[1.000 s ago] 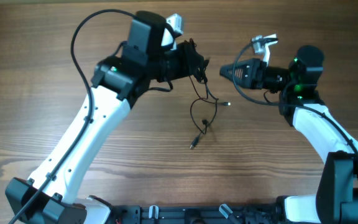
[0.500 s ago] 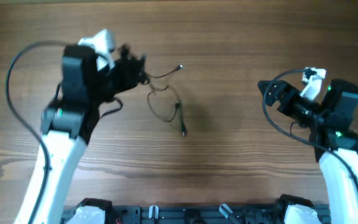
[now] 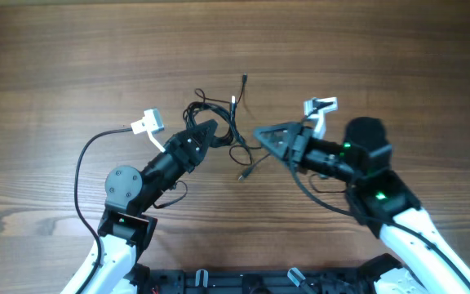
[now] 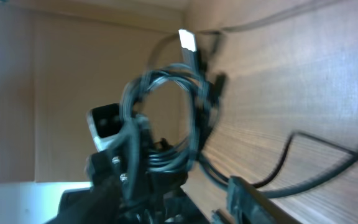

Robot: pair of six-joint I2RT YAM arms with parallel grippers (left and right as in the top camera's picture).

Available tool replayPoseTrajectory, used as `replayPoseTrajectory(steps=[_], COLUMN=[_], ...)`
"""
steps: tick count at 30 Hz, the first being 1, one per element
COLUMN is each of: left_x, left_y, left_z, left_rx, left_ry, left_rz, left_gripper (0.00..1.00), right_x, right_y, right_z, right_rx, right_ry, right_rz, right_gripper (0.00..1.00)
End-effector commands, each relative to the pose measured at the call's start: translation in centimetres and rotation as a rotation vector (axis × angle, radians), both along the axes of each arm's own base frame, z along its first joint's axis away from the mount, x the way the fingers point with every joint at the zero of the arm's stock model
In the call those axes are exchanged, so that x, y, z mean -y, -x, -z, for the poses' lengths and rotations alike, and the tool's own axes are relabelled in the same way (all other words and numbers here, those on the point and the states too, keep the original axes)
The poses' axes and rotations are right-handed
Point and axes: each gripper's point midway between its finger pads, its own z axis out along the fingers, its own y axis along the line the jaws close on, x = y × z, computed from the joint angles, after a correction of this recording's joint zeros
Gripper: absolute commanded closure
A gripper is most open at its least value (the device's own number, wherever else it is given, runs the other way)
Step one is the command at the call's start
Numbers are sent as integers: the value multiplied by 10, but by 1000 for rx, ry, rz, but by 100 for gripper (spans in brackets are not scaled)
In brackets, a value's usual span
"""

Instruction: Untangle cables

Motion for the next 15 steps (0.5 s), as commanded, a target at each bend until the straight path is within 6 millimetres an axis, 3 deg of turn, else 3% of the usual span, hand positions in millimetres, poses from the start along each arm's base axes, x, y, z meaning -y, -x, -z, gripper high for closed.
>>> replayPoseTrajectory(steps=[1, 7, 12, 15], left_x=[-9, -5, -4, 5], left_y=[-12, -11, -10, -2], left_z=[-7, -4, -4, -3], left_rx=[8, 0, -2, -1], left_ry=[39, 35, 33, 24], left_rz=[-86, -72, -62, 9], left_gripper=[96, 96, 96, 96], right_x=[-26, -70, -73, -73], right_y=[-13, -35, -43, -46], right_z=[30, 53, 58, 47], right_rx=[-218, -322, -341, -296], right_ry=[-57, -201, -229, -257], right_rz=[73, 50, 68, 68], right_gripper=[42, 44, 57, 72])
